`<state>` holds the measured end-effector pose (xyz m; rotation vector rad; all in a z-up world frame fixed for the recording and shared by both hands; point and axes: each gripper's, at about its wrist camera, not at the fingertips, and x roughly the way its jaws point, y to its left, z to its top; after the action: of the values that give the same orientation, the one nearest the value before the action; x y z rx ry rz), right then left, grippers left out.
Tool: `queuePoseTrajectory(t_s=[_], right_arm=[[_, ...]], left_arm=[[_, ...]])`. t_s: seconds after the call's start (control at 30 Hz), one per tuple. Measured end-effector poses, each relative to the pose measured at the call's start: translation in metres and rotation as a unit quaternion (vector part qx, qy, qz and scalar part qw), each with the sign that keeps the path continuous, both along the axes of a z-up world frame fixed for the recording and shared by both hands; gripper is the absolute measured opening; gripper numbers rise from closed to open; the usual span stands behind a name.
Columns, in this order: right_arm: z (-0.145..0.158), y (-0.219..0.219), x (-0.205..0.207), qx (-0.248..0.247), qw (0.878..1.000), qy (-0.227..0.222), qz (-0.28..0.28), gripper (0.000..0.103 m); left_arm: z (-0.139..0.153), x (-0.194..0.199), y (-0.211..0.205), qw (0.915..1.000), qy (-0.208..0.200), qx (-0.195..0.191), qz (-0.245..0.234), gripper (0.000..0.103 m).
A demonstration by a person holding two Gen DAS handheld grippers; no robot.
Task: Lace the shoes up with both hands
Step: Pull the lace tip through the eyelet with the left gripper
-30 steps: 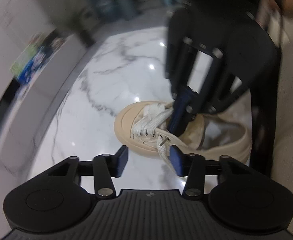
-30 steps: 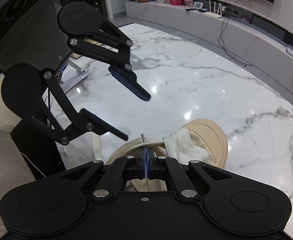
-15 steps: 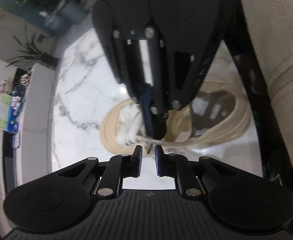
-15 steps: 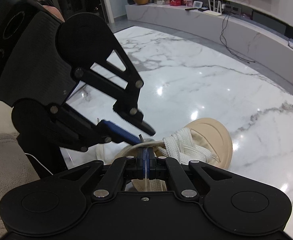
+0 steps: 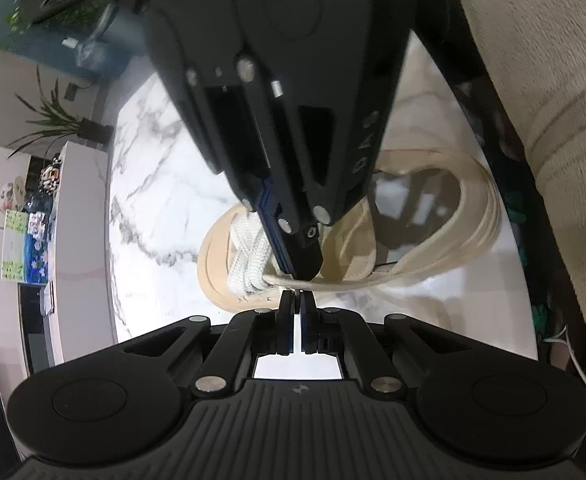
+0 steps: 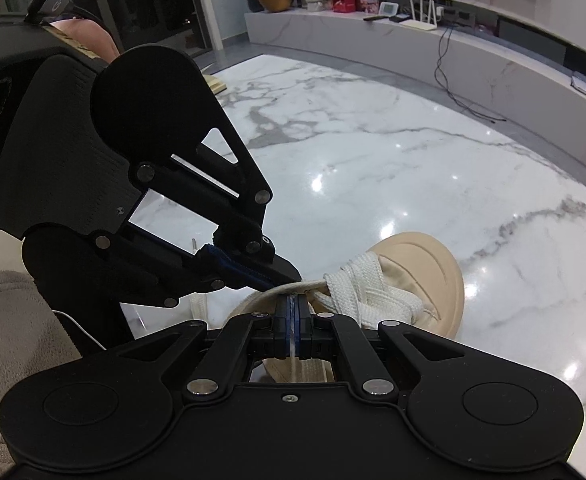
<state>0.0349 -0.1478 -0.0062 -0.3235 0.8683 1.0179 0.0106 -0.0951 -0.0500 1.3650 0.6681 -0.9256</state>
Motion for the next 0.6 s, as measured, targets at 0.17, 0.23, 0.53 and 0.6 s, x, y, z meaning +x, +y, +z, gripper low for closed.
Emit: queuePoseTrajectory(t_s=[0.17,0.23,0.53,0.6], right_arm=[[0.005,-0.008,-0.006,-0.001,1.000,-0.011,-0.023,0.006],[0.006,-0.016,-0.011,0.001,0.999,-0.009,-0.039,0.008],[0.010,-0.042,-0.029,0.001,0.996,-0.015,-0.083,0.017],[0.011,-0.044,-0.030,0.001,0.996,-0.018,-0.086,0.017]], left_arm=[[0.010,-0.008,0.007,0.9994,0.004,-0.013,0.033,0.002],[0.013,-0.011,0.011,0.9983,0.008,-0.019,0.054,0.002],[0.030,-0.024,0.035,0.9935,0.017,-0.022,0.110,0.002],[0.032,-0.030,0.043,0.9921,0.019,-0.017,0.123,0.002]])
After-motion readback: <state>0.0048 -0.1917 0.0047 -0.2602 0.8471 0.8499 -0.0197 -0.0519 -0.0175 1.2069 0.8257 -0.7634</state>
